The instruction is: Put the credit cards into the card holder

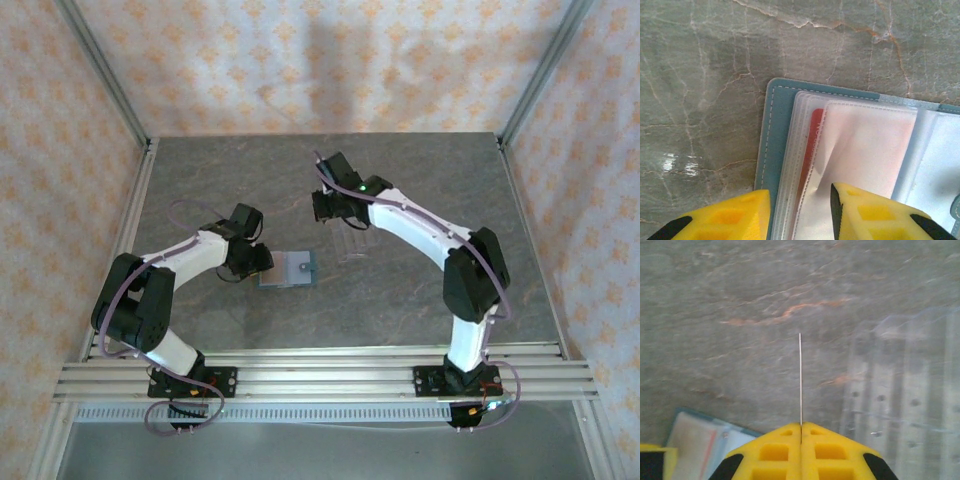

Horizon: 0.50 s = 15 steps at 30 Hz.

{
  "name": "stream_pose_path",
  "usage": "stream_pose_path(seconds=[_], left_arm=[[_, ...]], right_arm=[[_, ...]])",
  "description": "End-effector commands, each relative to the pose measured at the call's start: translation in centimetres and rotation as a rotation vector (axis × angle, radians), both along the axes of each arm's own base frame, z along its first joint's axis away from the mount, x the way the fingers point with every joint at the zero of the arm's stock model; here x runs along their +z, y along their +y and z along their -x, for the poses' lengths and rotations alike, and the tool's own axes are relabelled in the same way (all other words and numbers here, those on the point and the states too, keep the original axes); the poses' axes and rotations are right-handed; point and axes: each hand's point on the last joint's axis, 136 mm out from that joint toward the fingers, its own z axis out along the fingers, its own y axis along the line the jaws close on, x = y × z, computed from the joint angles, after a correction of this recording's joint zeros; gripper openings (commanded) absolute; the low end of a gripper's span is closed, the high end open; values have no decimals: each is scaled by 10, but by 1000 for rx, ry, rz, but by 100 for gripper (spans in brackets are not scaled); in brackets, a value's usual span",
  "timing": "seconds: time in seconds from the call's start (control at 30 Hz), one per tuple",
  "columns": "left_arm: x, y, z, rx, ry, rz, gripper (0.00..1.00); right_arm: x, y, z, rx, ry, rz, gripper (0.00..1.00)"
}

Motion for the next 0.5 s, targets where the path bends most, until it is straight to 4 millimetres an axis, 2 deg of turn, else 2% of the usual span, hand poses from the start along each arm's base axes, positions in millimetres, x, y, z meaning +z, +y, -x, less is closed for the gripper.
stream_pose_path(seconds=[0.0, 0.23, 0.47], left_arm=[[-9, 7, 5, -2, 16, -45, 37], [-16, 10, 10, -4, 36, -63, 33], [-20, 11, 13, -3, 46, -65, 29]], right_arm=[[14, 36, 11, 79, 11, -260, 0], [-6, 67, 41, 157, 73, -398, 0], [-19, 72, 51, 136, 112, -522, 0]])
